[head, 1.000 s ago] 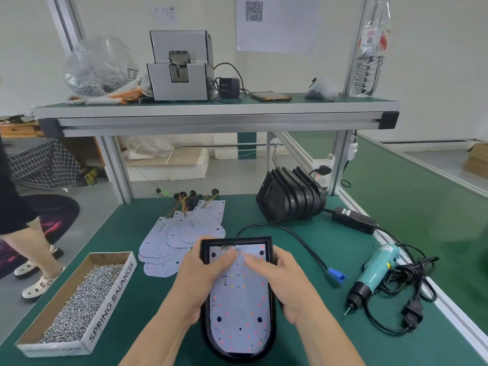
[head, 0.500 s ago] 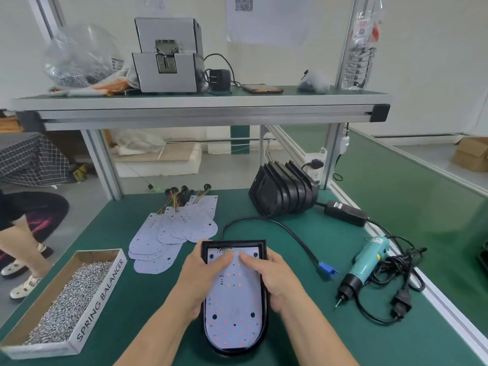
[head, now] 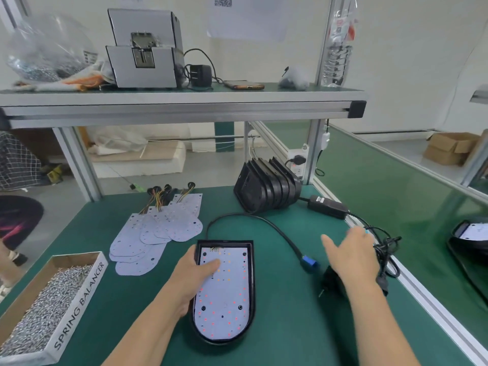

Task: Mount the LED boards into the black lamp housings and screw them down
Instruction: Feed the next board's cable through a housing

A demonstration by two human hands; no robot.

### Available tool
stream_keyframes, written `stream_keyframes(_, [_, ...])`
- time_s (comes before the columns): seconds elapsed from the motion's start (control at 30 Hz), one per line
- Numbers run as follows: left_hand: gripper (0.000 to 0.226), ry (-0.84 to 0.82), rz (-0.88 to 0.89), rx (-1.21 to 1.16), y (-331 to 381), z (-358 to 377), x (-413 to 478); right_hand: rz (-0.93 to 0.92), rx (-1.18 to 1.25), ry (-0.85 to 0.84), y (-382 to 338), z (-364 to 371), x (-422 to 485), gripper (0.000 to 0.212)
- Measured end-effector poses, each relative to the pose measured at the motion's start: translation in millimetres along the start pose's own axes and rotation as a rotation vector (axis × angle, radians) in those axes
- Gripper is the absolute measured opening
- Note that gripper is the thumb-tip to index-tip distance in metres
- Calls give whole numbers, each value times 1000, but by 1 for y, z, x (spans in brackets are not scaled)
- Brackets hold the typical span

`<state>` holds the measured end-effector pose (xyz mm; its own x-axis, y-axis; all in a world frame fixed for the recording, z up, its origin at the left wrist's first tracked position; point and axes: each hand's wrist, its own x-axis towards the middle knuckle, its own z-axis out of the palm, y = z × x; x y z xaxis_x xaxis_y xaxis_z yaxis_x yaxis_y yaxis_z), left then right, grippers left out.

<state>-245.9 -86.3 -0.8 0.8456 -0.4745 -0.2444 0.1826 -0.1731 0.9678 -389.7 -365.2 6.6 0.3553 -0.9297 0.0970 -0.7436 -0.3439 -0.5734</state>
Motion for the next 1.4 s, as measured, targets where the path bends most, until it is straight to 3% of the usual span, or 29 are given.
stream_keyframes(0.1, [20,-63,-47,59,-2,7,-3,123,-87,-141,19,1,11,85])
stream_keyframes(0.17, [17,-54,-51,118,-3,14,-2,142,-69,-140,20,-1,17,86])
stream_keyframes(0.3, [12,143,-50,117,-6,18,2,232,61,-127,23,-8,29,80])
stream_keyframes(0.37, [10,224,-53,106,-6,13,4,272,293,-132,31,-8,27,61])
stream_keyframes(0.5, [11,200,-69,72,-6,8,7,312,1067,-202,34,-14,17,17])
stream_keyframes(0.67, [12,178,-73,70,-8,7,10,297,1723,-381,5,-19,-17,12])
stream_keyframes(0.73, [14,172,-82,64,-8,7,10,313,1890,-444,-15,-15,-36,20])
stream_keyframes(0.9, [27,140,-142,-31,-5,2,16,398,1930,-676,-66,14,-81,27])
stream_keyframes(1.03, [31,79,-179,0,1,-4,20,456,1823,-839,-85,37,-105,29])
stream_keyframes(1.23, [42,27,-109,206,2,-22,15,420,1600,-840,-86,46,-104,32])
stream_keyframes(1.33, [53,167,-1,411,12,-46,10,341,1479,-843,-84,50,-102,35])
stream_keyframes(1.4, [38,370,135,471,23,-77,7,312,1426,-834,-83,54,-100,36])
